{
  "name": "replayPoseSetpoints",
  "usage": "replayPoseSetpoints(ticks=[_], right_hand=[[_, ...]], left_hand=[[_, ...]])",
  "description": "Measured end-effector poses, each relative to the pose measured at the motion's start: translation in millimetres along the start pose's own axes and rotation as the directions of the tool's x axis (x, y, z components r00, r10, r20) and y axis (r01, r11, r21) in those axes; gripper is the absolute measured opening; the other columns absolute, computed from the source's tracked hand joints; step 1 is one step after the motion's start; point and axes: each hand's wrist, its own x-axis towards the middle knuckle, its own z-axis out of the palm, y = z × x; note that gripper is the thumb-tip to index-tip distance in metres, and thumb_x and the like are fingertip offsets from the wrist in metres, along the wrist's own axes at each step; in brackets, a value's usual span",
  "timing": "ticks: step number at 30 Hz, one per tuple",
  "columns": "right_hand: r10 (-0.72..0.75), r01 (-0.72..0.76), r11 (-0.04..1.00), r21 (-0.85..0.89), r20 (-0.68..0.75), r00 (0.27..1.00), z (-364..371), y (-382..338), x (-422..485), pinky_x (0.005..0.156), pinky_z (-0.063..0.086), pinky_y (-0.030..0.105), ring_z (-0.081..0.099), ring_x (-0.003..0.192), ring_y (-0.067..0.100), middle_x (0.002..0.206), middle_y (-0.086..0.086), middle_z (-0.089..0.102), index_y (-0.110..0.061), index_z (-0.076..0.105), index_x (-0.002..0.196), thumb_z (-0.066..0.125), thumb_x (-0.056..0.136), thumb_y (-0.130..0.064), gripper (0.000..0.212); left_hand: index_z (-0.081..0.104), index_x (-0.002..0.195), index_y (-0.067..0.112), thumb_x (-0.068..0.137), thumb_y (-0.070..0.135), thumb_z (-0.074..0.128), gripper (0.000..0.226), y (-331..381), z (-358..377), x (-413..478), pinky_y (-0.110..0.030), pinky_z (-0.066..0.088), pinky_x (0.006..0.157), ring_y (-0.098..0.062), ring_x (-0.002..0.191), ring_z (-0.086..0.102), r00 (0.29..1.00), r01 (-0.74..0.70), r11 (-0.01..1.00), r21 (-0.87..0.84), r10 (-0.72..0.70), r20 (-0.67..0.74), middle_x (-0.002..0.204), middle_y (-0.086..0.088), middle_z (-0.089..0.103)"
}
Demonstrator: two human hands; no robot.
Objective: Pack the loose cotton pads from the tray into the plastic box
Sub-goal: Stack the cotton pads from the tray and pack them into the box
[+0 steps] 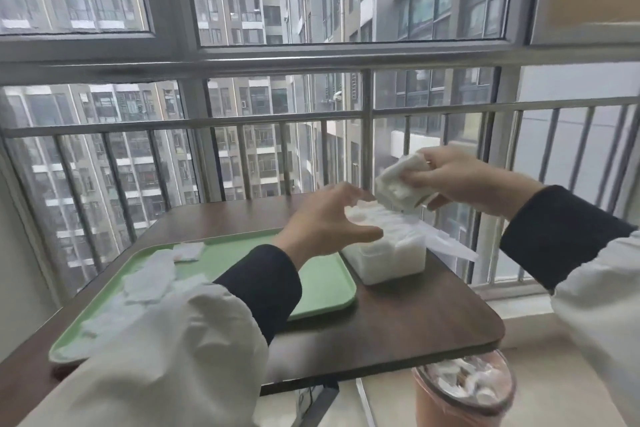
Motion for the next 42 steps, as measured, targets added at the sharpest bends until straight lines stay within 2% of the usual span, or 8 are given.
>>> replayPoseSetpoints(ticks=[4,8,11,14,21,26,30,42], right_hand=[[0.051,-0.051,0.998,0.028,0.008,0.999,2,25,2,0.059,0.054,0.023,0.072,0.079,0.013,0.090,-0.002,0.075,-0.020,0.065,0.107,0.065,0.095,-0.034,0.018],[0.036,-0.037,0.999,0.037,0.020,0.999,8,35,4,0.064,0.056,0.024,0.072,0.080,0.009,0.094,-0.003,0.074,-0.022,0.064,0.107,0.066,0.094,-0.035,0.019],[0.013,-0.013,0.999,0.033,0.025,1.000,11,37,8,0.066,0.056,0.022,0.071,0.082,0.007,0.098,-0.004,0.072,-0.023,0.064,0.108,0.067,0.094,-0.035,0.019],[-0.010,0.007,0.998,0.065,0.050,0.999,14,35,10,0.071,0.058,0.025,0.071,0.085,0.007,0.099,-0.002,0.073,-0.019,0.065,0.109,0.070,0.093,-0.029,0.019],[-0.049,0.002,0.977,0.214,0.214,0.976,18,34,12,0.089,0.059,0.042,0.070,0.105,0.028,0.113,0.018,0.071,-0.005,0.065,0.118,0.073,0.086,0.001,0.034],[-0.036,-0.037,0.967,0.252,0.277,0.960,29,37,18,0.086,0.060,0.041,0.071,0.095,0.022,0.103,0.012,0.070,-0.004,0.067,0.114,0.070,0.084,-0.001,0.030],[0.013,-0.075,0.978,0.195,0.301,0.954,38,38,24,0.082,0.061,0.041,0.070,0.091,0.018,0.098,0.006,0.069,-0.012,0.070,0.104,0.066,0.088,-0.001,0.020],[0.069,0.014,0.975,-0.222,0.364,0.929,43,30,30,0.067,0.053,0.025,0.064,0.082,0.014,0.091,0.002,0.066,-0.022,0.072,0.100,0.071,0.083,-0.011,0.020]], left_hand=[[0.036,0.148,0.040,0.064,0.069,0.081,0.100,-1,11,29,-0.044,0.031,0.112,-0.023,0.138,0.031,0.969,0.078,0.965,0.250,-0.132,0.208,0.149,0.000,0.035],[0.021,0.157,0.036,0.065,0.066,0.083,0.115,-8,13,50,-0.035,0.022,0.117,-0.023,0.145,0.029,0.916,0.106,0.966,0.237,-0.188,0.354,0.161,0.003,0.026],[0.036,0.147,0.039,0.065,0.054,0.087,0.098,-12,17,60,-0.031,0.038,0.113,-0.010,0.126,0.051,0.890,0.096,0.974,0.203,-0.176,0.422,0.140,0.008,0.052],[0.047,0.102,0.047,0.071,0.039,0.089,0.052,-16,20,70,0.000,0.040,0.071,0.021,0.084,0.054,0.860,0.067,0.967,0.246,-0.181,0.477,0.098,0.024,0.053],[0.048,0.112,0.040,0.073,0.060,0.080,0.054,-13,24,79,-0.031,0.032,0.109,-0.015,0.120,0.045,0.743,0.095,0.881,0.463,-0.372,0.557,0.127,0.009,0.050],[0.032,0.150,0.038,0.041,0.074,0.066,0.120,-11,25,69,-0.045,0.032,0.118,-0.023,0.132,0.041,0.798,0.157,0.864,0.479,-0.397,0.454,0.140,0.003,0.041],[0.032,0.150,0.034,0.064,0.062,0.063,0.095,-13,28,67,-0.051,0.029,0.116,-0.025,0.131,0.028,0.849,-0.084,0.863,0.499,-0.200,0.489,0.136,0.000,0.035],[0.059,0.107,0.019,0.072,0.050,0.081,0.052,-24,25,74,-0.035,0.055,0.084,-0.016,0.086,0.061,0.933,-0.041,0.877,0.480,-0.138,0.332,0.098,0.002,0.065]])
